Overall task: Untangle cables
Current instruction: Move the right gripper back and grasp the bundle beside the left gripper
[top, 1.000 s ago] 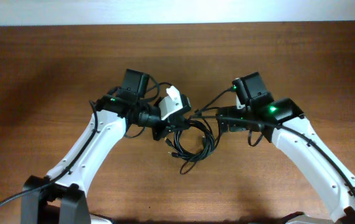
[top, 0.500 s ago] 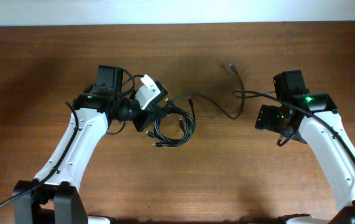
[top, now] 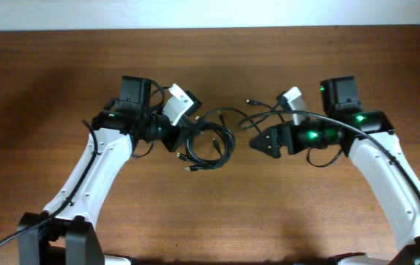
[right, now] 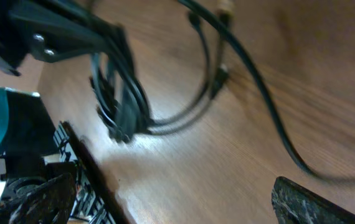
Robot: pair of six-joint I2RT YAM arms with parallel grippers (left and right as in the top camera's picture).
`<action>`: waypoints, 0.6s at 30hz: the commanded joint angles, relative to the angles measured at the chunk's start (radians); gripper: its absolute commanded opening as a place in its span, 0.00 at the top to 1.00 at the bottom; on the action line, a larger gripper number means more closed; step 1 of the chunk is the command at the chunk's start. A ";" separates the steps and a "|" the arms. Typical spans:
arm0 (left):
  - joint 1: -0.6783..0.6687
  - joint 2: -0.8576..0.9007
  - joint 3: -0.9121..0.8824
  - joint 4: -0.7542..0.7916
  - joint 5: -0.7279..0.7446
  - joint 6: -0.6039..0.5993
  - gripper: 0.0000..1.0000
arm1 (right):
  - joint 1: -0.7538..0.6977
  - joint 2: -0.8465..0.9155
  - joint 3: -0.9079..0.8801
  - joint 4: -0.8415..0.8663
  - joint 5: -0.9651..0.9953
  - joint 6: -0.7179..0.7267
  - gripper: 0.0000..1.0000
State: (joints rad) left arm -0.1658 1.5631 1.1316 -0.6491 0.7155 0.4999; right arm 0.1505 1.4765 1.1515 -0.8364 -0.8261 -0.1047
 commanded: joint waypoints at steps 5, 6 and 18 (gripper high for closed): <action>-0.098 -0.028 0.009 0.009 0.259 -0.017 1.00 | 0.177 0.003 -0.003 0.033 -0.060 0.106 0.01; -0.093 -0.029 0.009 0.008 0.294 -0.017 1.00 | 0.186 0.003 -0.003 0.026 -0.061 0.115 0.01; -0.071 -0.041 0.009 -0.008 0.237 -0.079 0.28 | 0.245 0.003 -0.003 -0.013 -0.003 0.121 0.96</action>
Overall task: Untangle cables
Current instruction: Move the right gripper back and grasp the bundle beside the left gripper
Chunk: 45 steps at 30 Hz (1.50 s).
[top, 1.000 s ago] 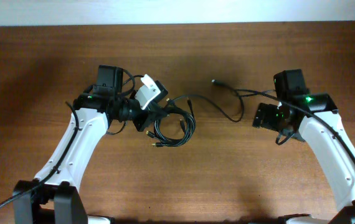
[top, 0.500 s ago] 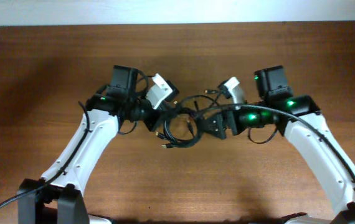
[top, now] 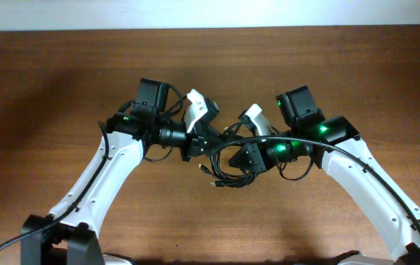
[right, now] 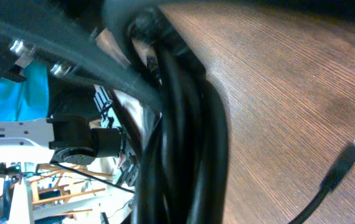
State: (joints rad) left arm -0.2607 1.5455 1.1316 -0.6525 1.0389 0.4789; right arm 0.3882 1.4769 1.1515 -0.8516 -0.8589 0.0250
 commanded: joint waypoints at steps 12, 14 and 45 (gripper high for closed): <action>0.162 -0.023 0.009 -0.196 -0.100 -0.302 0.01 | 0.007 0.002 -0.003 0.060 0.101 -0.005 0.96; 0.130 -0.023 0.009 -0.198 -0.092 -0.142 0.01 | 0.007 0.002 -0.003 0.060 0.100 -0.005 0.96; -0.010 -0.022 -0.006 0.008 -0.394 -0.003 1.00 | 0.027 0.002 -0.003 0.093 0.344 0.278 0.22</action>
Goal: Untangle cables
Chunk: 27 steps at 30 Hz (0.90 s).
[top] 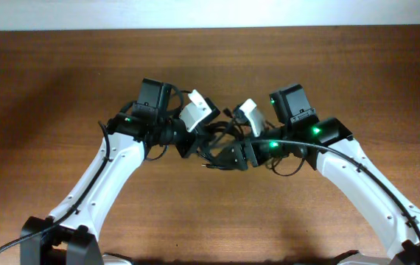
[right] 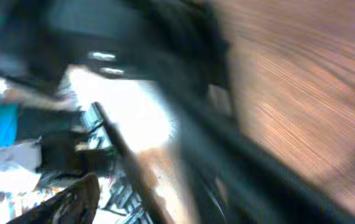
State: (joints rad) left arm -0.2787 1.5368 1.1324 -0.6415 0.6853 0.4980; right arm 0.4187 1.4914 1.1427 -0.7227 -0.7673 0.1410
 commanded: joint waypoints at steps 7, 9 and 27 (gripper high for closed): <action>0.158 -0.013 -0.006 -0.033 0.051 -0.198 1.00 | -0.007 -0.012 0.005 -0.055 0.312 0.256 0.20; 0.182 -0.013 -0.006 -0.043 0.055 -0.194 1.00 | -0.006 -0.012 0.005 -0.011 0.308 0.340 0.20; 0.182 -0.013 -0.006 -0.051 0.230 -0.051 1.00 | -0.005 -0.012 0.005 0.030 0.055 0.200 0.21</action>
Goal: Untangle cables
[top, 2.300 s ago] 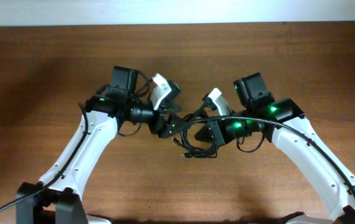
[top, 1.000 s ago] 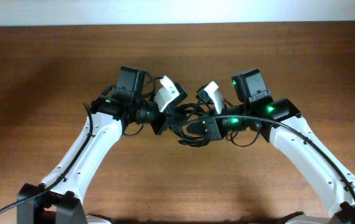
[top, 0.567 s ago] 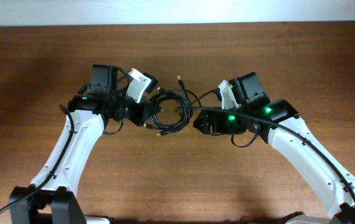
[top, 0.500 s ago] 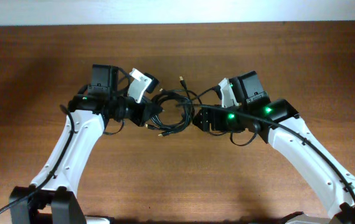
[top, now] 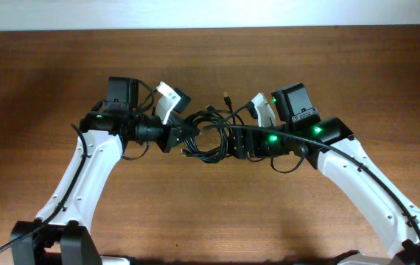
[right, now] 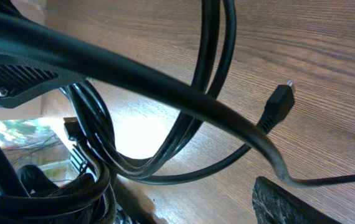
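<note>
A tangle of black cables (top: 208, 144) lies at the middle of the wooden table, between my two grippers. My left gripper (top: 181, 134) holds its left side, shut on the strands. My right gripper (top: 233, 144) sits at the bundle's right side. In the right wrist view one finger (right: 296, 202) shows at lower right with bare table beside it, and the coiled bundle (right: 81, 186) hides the other finger. A thick strand (right: 134, 78) crosses that view, and a loose plug (right: 279, 103) lies on the wood. Another plug end (top: 227, 96) sticks out behind the bundle.
The brown wooden table (top: 210, 213) stretches to the front and to both sides. Its far edge meets a pale wall (top: 210, 13). Both white arms reach in from the front corners, left (top: 85, 177) and right (top: 365, 177).
My left gripper has moved to the left with the bundle, which now spreads wider between the grippers. The right gripper stays near the middle. The right wrist view has gone from blurred to sharp.
At first my left gripper held the coil left of centre and my right gripper stood open, apart on the right. Then both grippers met at the bundle in the middle. Now the left one is further left and the cables are drawn out between them.
</note>
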Robot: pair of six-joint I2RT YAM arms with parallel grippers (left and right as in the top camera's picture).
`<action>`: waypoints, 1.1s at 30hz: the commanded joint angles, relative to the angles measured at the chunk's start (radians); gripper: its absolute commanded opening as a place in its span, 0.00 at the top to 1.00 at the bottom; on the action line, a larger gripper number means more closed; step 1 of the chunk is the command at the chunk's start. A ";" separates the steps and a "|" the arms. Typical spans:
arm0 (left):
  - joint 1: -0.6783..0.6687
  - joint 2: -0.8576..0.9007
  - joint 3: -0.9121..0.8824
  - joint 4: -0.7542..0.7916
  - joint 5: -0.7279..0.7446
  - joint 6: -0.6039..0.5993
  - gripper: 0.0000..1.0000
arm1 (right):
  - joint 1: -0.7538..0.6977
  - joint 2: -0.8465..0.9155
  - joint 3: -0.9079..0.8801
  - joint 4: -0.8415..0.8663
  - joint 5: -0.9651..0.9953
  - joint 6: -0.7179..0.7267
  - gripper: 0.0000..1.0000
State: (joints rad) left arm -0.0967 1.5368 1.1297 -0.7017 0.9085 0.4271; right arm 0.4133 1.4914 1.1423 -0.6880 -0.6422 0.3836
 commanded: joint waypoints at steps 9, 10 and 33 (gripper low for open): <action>-0.042 -0.013 -0.004 -0.003 0.004 0.021 1.00 | 0.025 -0.012 0.006 0.042 0.058 0.016 0.20; -0.053 -0.013 -0.004 -0.003 0.004 0.037 1.00 | 0.029 -0.012 0.006 0.042 0.089 0.030 0.20; -0.077 -0.013 -0.004 0.006 -0.240 0.026 1.00 | -0.072 -0.012 0.006 -0.199 0.033 -0.175 0.21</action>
State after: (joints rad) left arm -0.1818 1.5368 1.1286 -0.7097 0.6571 0.4717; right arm 0.3401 1.4895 1.1454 -0.9092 -0.3046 0.4343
